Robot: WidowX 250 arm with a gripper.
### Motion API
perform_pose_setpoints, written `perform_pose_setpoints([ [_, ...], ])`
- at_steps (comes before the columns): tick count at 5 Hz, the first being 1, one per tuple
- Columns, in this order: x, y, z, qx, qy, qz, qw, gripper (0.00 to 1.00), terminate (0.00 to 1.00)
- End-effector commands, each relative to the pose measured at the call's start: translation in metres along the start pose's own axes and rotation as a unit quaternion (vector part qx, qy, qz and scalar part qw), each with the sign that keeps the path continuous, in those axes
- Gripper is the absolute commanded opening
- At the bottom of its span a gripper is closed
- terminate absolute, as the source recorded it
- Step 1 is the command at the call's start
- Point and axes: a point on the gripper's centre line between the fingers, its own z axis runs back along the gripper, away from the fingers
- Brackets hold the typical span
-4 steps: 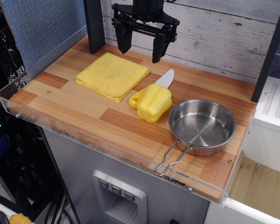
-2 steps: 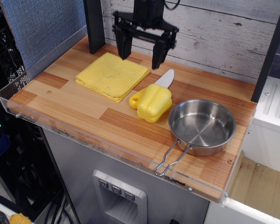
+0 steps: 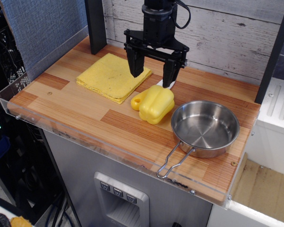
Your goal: Place the yellow pepper on the yellow towel
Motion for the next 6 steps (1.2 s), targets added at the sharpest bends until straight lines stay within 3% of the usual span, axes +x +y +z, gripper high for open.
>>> perform_pose_setpoints([
  [1, -0.004, -0.003, 0.014, 0.002, -0.024, -0.008, 0.9997, 1.0, 0.0],
  [4, 0.004, -0.011, -0.017, 0.017, 0.038, -0.006, 0.9991, 1.0, 0.0],
  [6, 0.005, -0.016, -0.027, 0.023, 0.056, -0.009, 0.9981, 1.0, 0.0],
])
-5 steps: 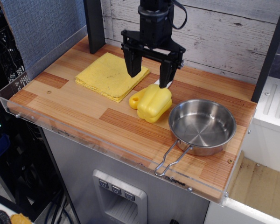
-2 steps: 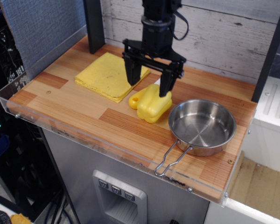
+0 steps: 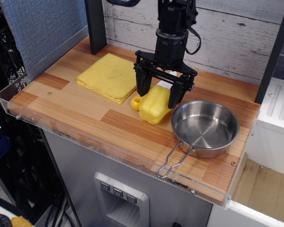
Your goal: Place the yellow pepper on the yellow towel
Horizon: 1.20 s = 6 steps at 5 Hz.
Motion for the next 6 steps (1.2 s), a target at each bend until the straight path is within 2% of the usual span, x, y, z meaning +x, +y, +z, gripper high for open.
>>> perform_pose_setpoints([
  [1, 0.008, -0.003, 0.007, 0.004, -0.007, 0.007, 0.9999, 1.0, 0.0],
  [2, 0.009, -0.005, 0.005, 0.005, -0.001, 0.011, 0.9999, 0.0, 0.0],
  [3, 0.007, -0.006, 0.014, 0.007, -0.009, 0.012, 0.9999, 0.0, 0.0],
  [5, -0.009, 0.009, 0.05, -0.026, -0.064, 0.025, 0.9973, 0.0, 0.0],
  [6, -0.015, 0.028, 0.051, -0.031, -0.059, 0.036, 0.9971, 0.0, 0.0],
])
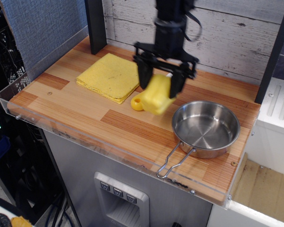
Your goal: Place the yellow pepper on the yellow towel
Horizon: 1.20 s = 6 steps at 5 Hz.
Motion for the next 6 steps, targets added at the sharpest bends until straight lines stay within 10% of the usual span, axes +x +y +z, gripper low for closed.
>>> perform_pose_setpoints([
  [1, -0.003, 0.048, 0.021, -0.003, -0.027, 0.024, 0.9993, 0.0, 0.0],
  [6, 0.032, 0.128, 0.005, 0.009, 0.013, 0.09, 0.9958, 0.0, 0.0],
])
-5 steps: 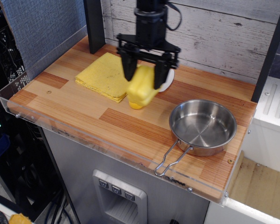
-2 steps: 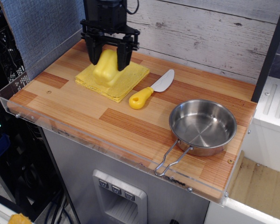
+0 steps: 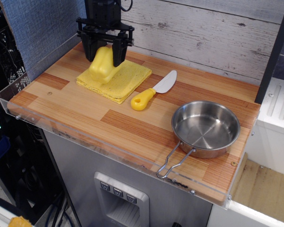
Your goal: Place the yellow pepper on the yellow towel
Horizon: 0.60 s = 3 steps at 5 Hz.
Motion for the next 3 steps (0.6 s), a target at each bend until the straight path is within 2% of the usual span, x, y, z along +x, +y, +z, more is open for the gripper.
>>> perform_pose_setpoints([
  [1, 0.0073, 0.0155, 0.0051, 0.003, -0.008, 0.014, 0.9999, 0.0, 0.0],
  [2, 0.0111, 0.0116, -0.0018, -0.001, 0.0, 0.009, 1.0, 0.0, 0.0],
  [3, 0.0094, 0.0068, 0.0002, -0.004, 0.0, 0.011, 0.9999, 1.0, 0.0],
])
